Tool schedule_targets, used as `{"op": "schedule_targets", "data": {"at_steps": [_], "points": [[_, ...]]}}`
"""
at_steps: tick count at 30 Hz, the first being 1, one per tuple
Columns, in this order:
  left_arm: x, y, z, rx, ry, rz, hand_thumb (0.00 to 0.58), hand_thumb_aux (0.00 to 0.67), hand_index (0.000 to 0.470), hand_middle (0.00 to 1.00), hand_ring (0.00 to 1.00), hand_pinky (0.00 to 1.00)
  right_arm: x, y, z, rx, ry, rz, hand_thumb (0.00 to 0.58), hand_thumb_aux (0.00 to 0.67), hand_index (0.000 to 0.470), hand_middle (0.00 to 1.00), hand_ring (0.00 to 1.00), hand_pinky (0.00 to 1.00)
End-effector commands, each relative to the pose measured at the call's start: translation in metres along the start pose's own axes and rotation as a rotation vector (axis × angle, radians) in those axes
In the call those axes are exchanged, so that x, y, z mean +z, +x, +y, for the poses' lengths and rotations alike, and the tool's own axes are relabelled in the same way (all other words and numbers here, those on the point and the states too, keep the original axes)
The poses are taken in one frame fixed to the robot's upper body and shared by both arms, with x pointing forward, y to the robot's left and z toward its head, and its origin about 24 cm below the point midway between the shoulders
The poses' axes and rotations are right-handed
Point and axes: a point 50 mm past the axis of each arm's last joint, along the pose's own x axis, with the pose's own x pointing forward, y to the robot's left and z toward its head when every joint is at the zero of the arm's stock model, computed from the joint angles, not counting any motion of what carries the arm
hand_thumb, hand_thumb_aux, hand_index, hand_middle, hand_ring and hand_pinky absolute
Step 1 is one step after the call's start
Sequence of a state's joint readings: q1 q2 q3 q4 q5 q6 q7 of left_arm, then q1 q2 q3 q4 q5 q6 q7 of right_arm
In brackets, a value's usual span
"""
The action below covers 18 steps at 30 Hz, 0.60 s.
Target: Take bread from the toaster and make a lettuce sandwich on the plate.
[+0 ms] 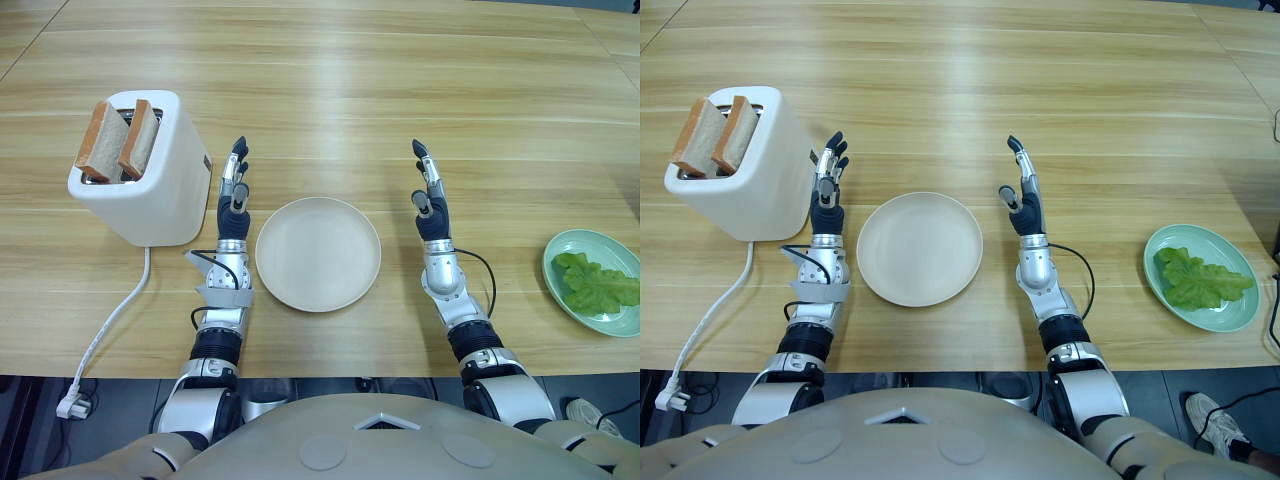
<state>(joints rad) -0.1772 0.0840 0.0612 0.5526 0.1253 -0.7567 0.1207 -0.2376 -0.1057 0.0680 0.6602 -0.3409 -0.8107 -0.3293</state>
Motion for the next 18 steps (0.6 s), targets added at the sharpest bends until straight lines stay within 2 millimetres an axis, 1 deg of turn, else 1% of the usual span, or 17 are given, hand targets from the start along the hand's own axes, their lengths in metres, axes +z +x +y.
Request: {"op": "schedule_targets", "data": {"at_steps": [1,9,11,12,14,16,18], "points": [[-0.001,-0.004,0.0,-0.013,0.022,0.002,0.0,0.0,0.0,0.0,0.0,0.0,-0.001,-0.001,-0.001,-0.01,0.025,0.024,0.0,0.0,0.0,0.0,0.0,0.0],[0.001,-0.004,-0.001,-0.024,0.045,-0.017,0.0,0.0,0.0,0.0,0.0,0.0,0.001,0.002,0.0,0.004,-0.01,-0.008,0.0,0.0,0.0,0.0,0.0,0.0],[0.014,-0.001,0.008,-0.002,0.123,-0.098,0.0,0.0,0.0,0.0,0.0,0.0,0.002,0.002,0.0,0.006,-0.011,-0.009,0.0,0.0,0.0,0.0,0.0,0.0],[0.024,0.002,0.016,0.015,0.193,-0.16,0.0,0.0,0.0,0.0,0.0,0.0,0.002,0.002,0.001,0.008,-0.011,-0.01,0.0,0.0,0.0,0.0,0.0,0.0],[0.052,0.007,0.042,0.085,0.4,-0.283,0.0,0.0,0.0,0.0,0.0,0.0,0.003,0.002,0.002,0.022,-0.017,-0.022,0.0,0.0,0.0,0.0,0.0,0.0],[0.074,0.006,0.077,0.204,0.585,-0.331,0.0,0.0,0.0,0.0,0.0,0.0,0.004,0.003,0.005,0.036,-0.018,-0.029,0.0,0.0,0.0,0.0,0.0,0.0],[0.089,0.002,0.113,0.296,0.784,-0.322,0.0,0.0,0.0,0.0,0.0,0.0,0.004,0.003,0.006,0.042,-0.019,-0.033,0.0,0.0,0.0,0.0,0.0,0.0]]}}
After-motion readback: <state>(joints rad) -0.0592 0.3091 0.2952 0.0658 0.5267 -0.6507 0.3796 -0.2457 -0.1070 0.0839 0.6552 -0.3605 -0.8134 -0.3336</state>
